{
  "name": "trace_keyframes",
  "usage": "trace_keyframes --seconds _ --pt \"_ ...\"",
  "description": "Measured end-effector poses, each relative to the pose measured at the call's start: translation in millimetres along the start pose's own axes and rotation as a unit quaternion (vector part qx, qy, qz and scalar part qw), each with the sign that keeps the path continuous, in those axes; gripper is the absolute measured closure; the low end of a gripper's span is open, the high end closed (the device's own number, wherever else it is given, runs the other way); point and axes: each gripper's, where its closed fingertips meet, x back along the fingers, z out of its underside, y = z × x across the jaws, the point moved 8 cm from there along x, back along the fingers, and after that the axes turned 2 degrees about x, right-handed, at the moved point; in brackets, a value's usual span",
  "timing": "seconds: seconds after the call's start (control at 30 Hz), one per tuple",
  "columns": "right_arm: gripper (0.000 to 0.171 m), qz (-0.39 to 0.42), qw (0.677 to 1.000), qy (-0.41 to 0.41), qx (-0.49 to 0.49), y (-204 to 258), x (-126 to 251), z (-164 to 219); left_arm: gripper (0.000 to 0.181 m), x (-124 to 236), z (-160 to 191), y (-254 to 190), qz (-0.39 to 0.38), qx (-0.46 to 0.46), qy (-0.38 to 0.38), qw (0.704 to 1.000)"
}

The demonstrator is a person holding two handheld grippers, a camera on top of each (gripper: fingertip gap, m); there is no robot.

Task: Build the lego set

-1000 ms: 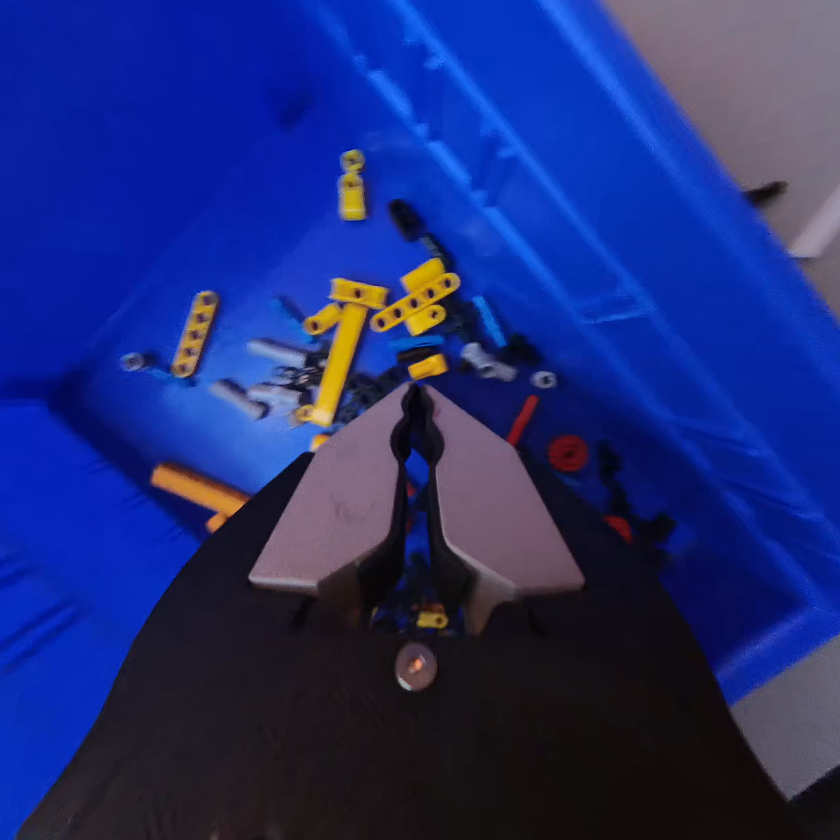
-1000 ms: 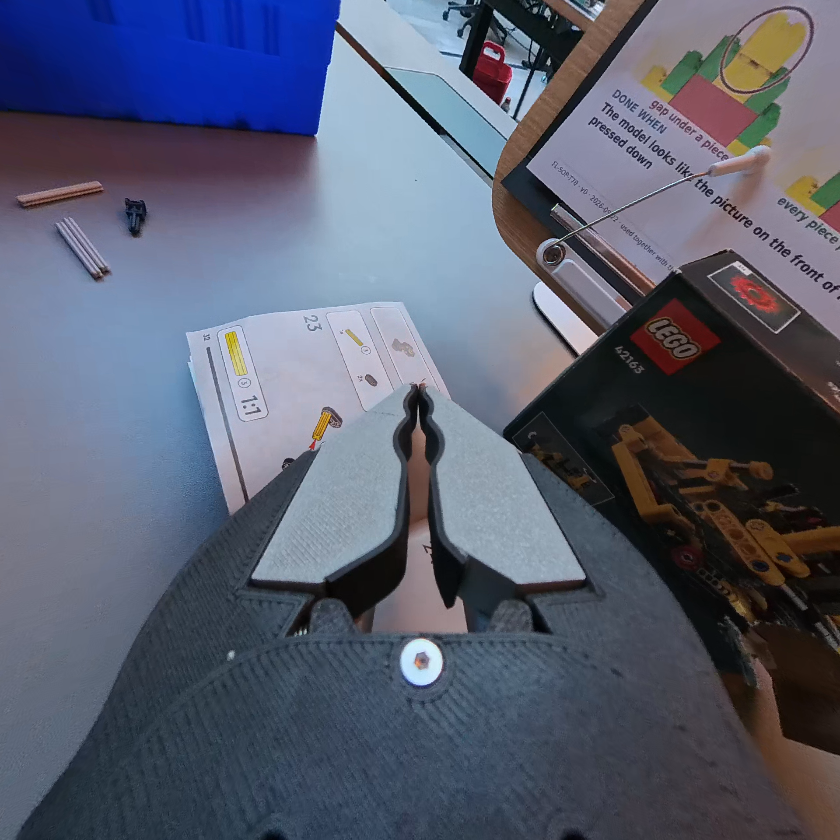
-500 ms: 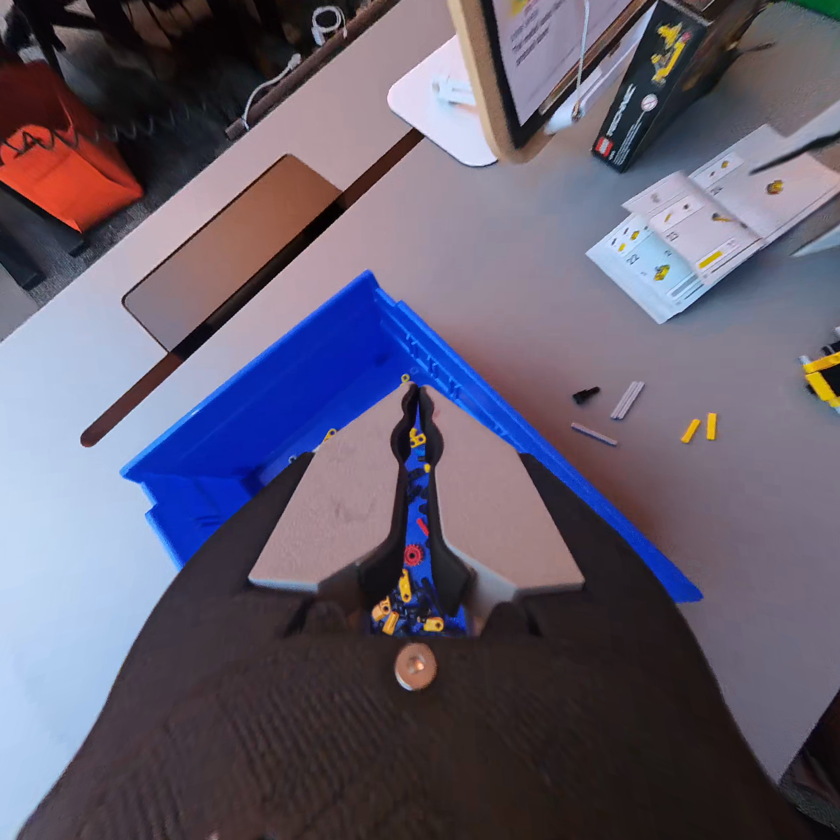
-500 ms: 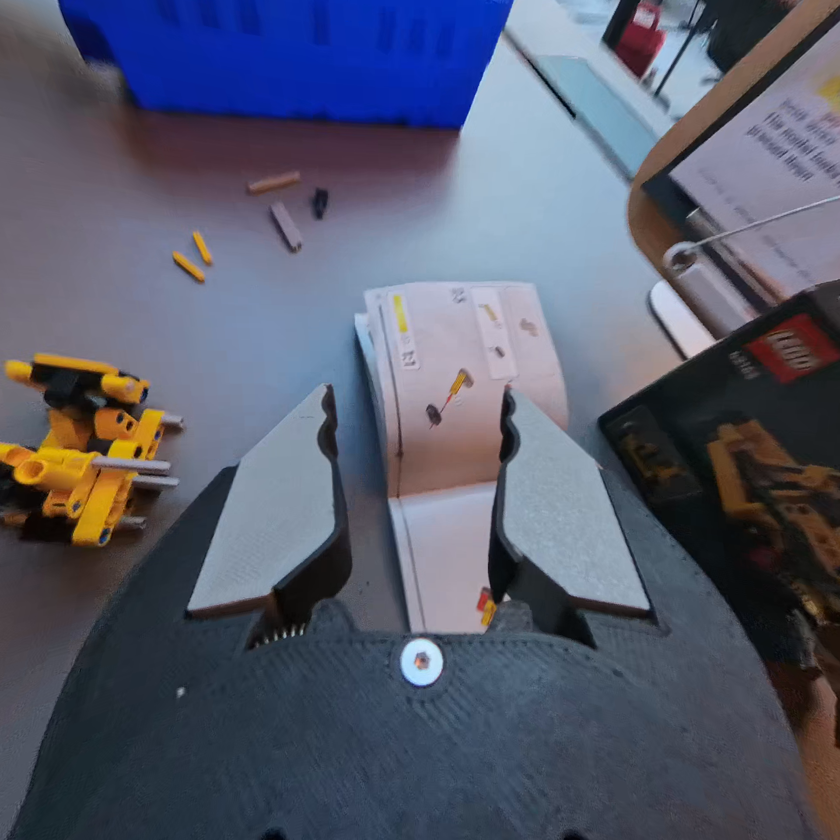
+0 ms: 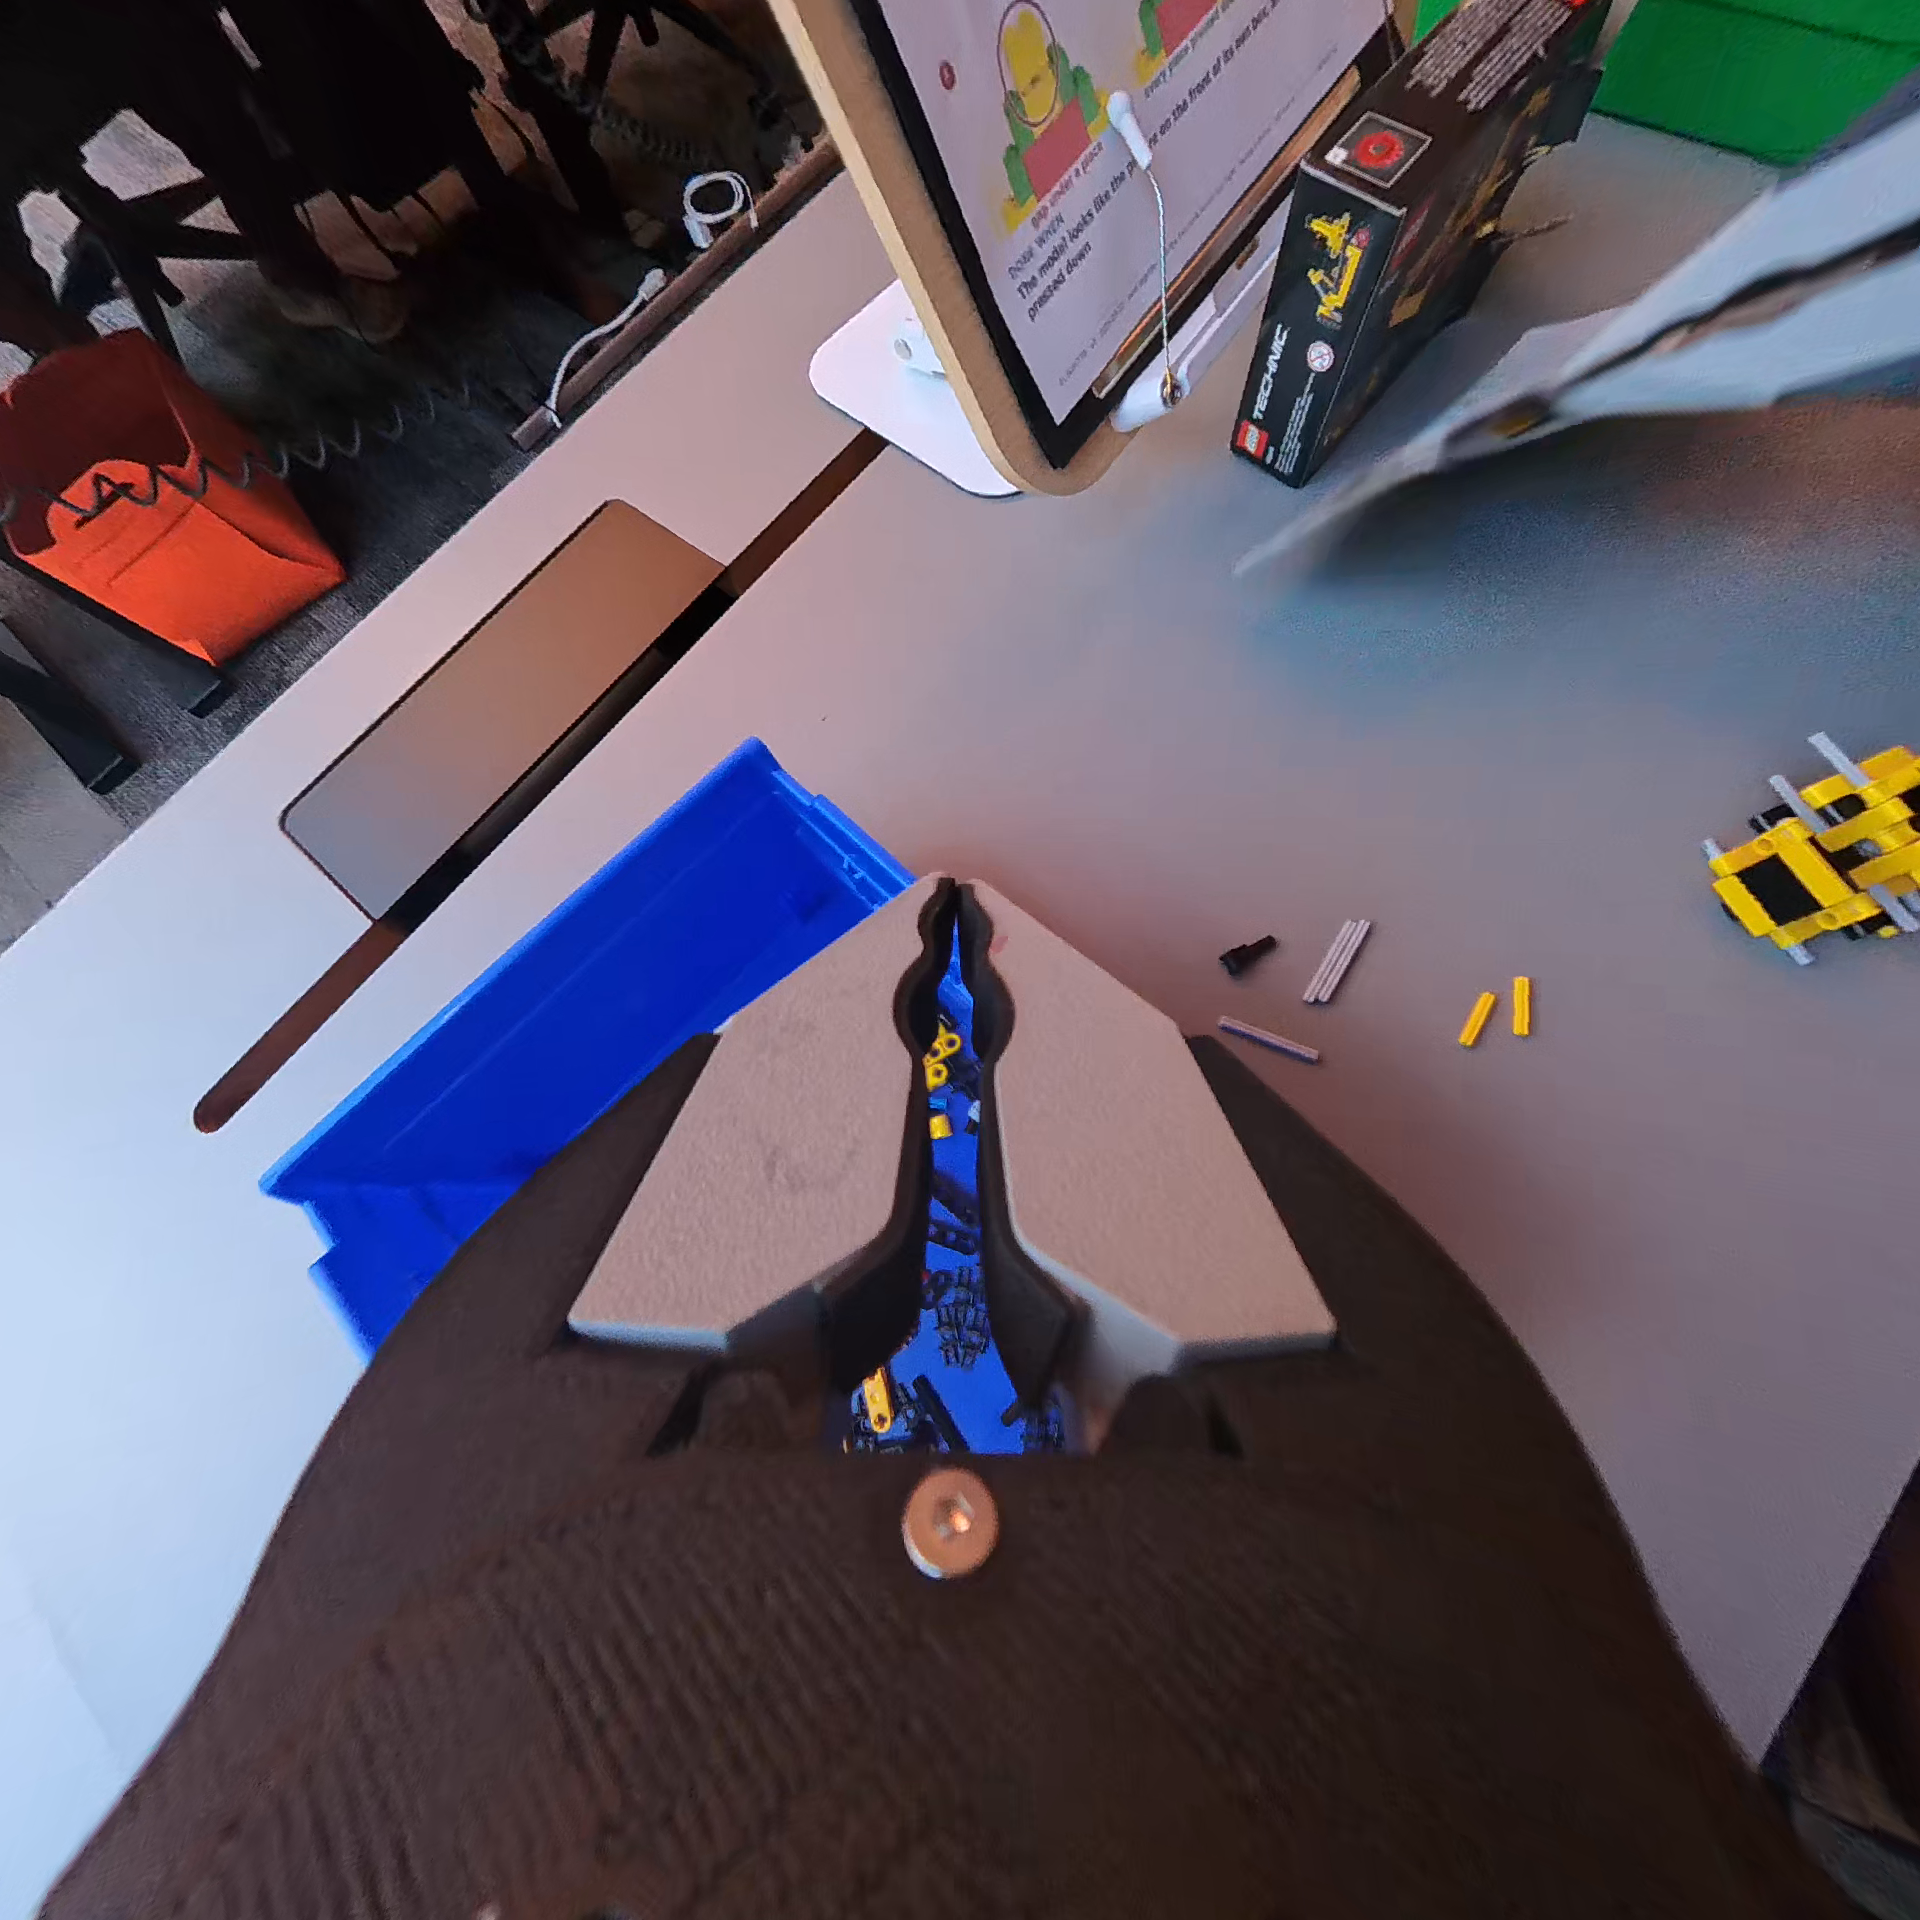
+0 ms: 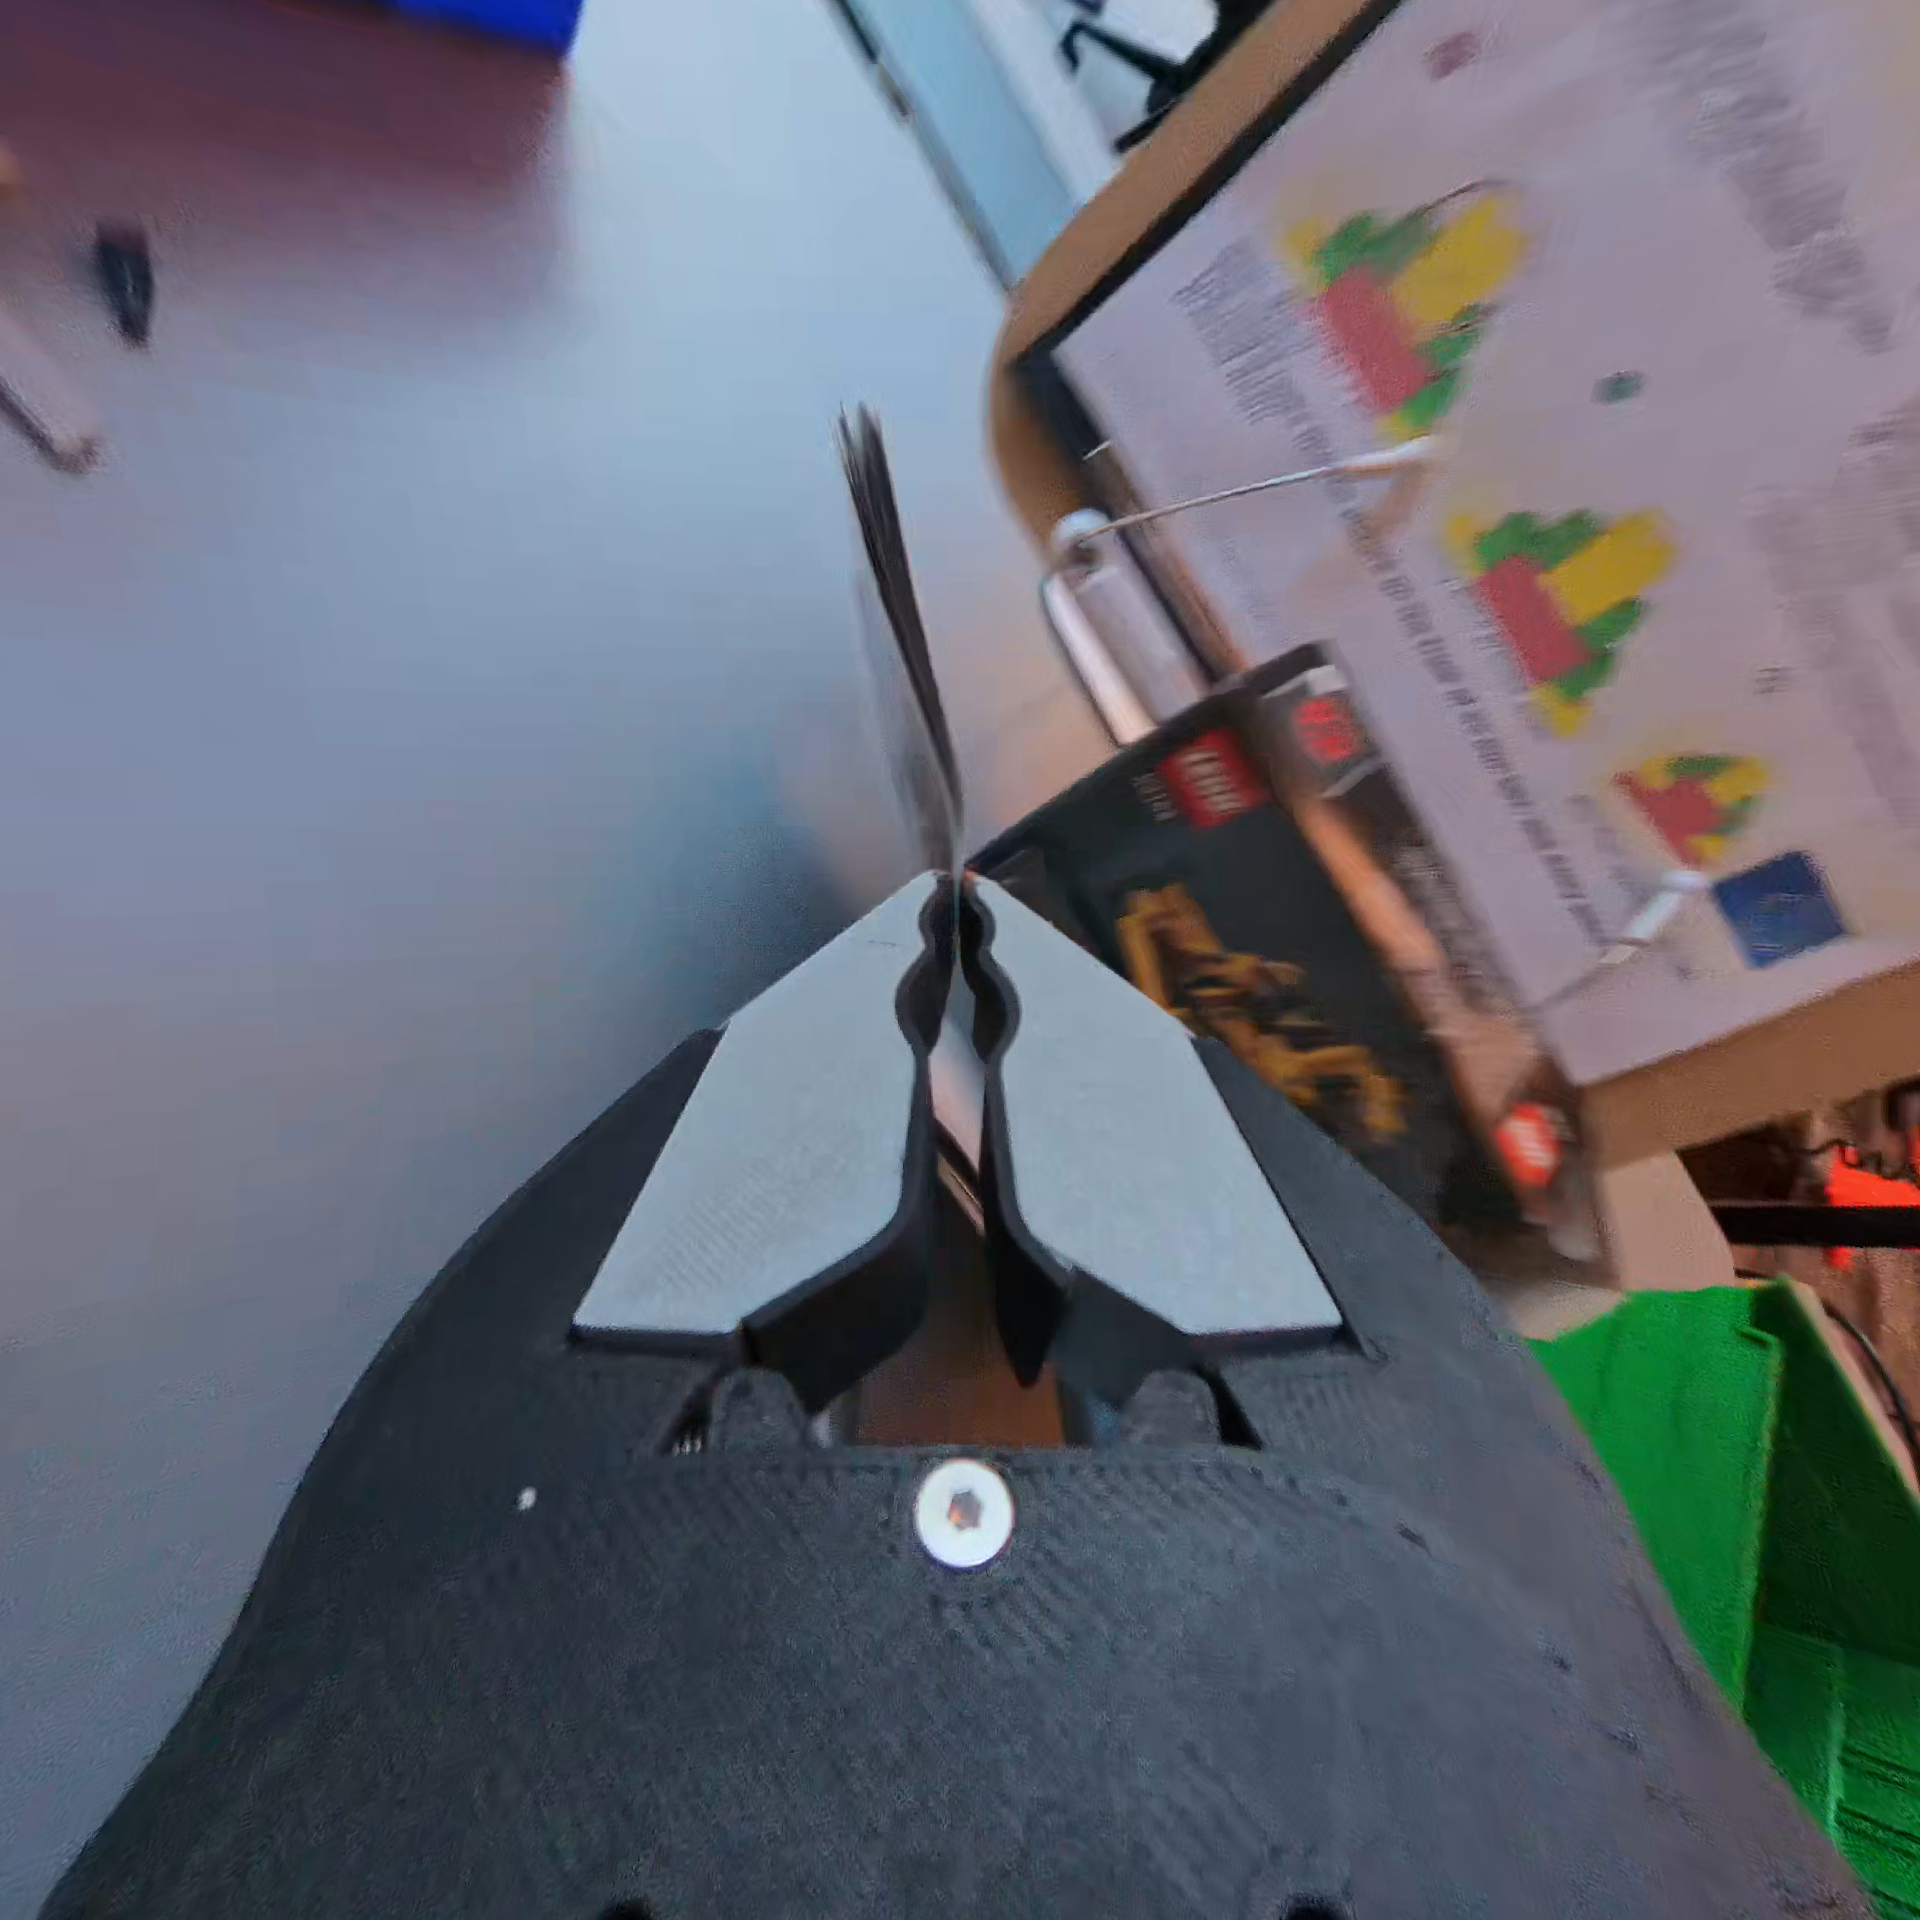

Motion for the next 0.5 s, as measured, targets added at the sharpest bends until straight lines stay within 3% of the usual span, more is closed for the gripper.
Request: trace_keyframes --seconds 0.17,0.27,0.4,0.5 --pt "0.171 0.038 0.999 -0.033 0.009 -39.1 36.2 -42.7 0.181 17.7 -2.5 5.1 -0.004 0.010 -0.030 0.999" --pt "0.171 0.041 0.997 -0.023 0.061 -13.2 30.9 -53.1 0.181 26.1 -4.9 5.8 -0.005 0.010 -0.046 0.999" --pt "0.171 0.056 0.985 0.014 0.164 35.0 4.5 -35.9 0.181 30.4 -5.7 4.6 -0.005 0.009 -0.051 0.999" --pt "0.169 -0.039 0.983 -0.019 0.177 71.1 -1.6 -29.7 0.181 31.5 -6.1 2.6 -0.007 0.006 -0.051 0.999"
